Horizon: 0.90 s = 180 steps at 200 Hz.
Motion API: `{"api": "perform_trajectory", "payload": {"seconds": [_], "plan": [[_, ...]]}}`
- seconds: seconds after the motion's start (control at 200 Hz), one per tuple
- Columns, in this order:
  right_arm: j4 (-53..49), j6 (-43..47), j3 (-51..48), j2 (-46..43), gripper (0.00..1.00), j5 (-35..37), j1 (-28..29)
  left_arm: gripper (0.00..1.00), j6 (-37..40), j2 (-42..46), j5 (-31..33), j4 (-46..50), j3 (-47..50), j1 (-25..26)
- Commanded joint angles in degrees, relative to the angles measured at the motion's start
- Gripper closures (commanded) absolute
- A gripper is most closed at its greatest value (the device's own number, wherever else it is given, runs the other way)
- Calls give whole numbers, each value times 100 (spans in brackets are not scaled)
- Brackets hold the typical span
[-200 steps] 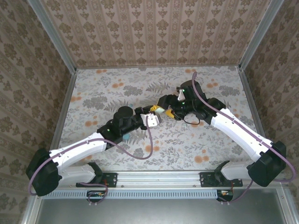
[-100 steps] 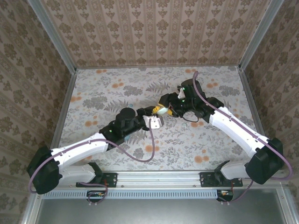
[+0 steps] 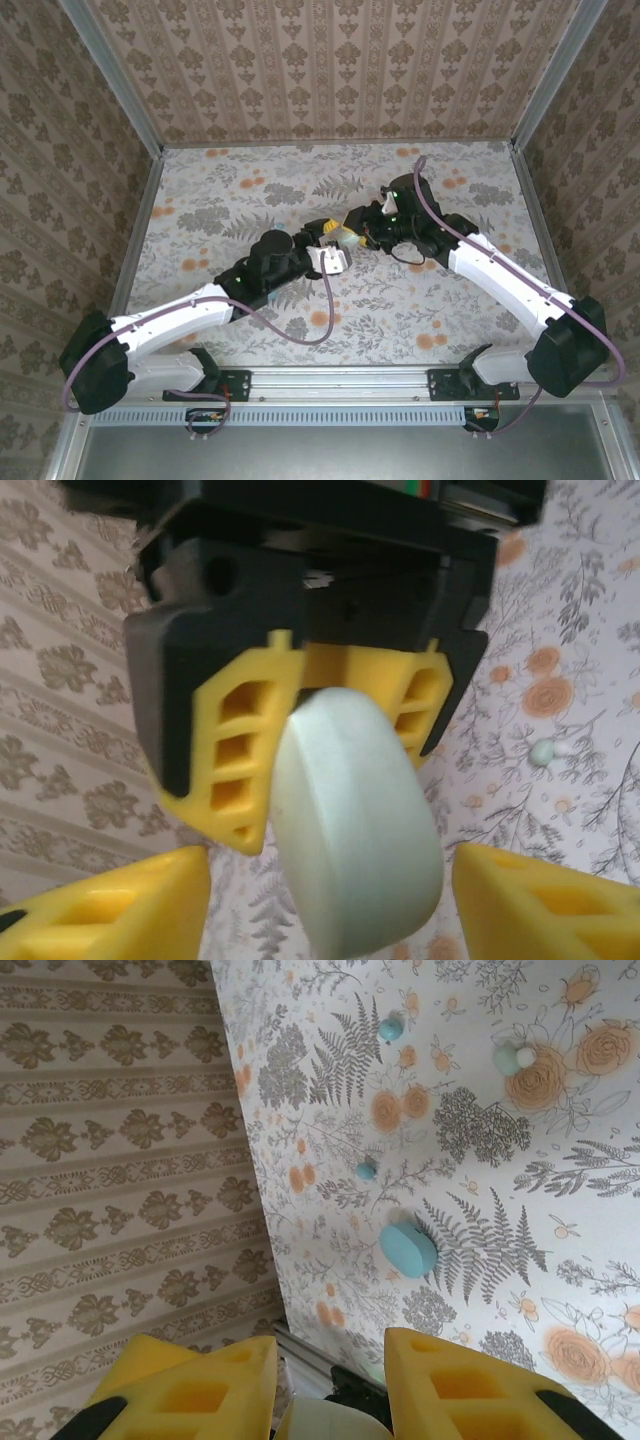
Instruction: Insert the wireless bluetooth earbuds into the charging case
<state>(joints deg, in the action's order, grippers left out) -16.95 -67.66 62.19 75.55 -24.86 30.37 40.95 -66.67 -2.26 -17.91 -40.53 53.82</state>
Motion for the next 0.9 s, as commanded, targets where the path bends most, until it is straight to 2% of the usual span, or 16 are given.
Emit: {"api": "perform_trajectory", "payload": {"seconds": [0.0, 0.095, 0.2, 0.325, 0.585, 0.695, 0.895], "plan": [[855, 44, -311, -290, 92, 71, -21, 28, -1236, 401, -724, 252, -132, -355], [1412, 66, -508, -373, 93, 148, -38, 22, -2478, 698, -1679, 123, -25, -881], [2165, 144, -701, -418, 94, 170, -40, 21, -3923, 838, -2676, -492, 152, -1426], [3046, 23, -882, -380, 95, 107, -49, 23, -4986, 823, -3282, -1107, 254, -1696], [4036, -520, -1018, -343, 95, 87, -40, 27, -5780, 377, -3755, -2179, 421, -1752], [4099, -598, -1016, -361, 95, 70, -1, 29, -6035, 133, -3661, -2671, 484, -1761], [4017, -677, -1048, -426, 95, 83, 99, 32, -6096, -46, -3599, -2963, 485, -1779]]}}
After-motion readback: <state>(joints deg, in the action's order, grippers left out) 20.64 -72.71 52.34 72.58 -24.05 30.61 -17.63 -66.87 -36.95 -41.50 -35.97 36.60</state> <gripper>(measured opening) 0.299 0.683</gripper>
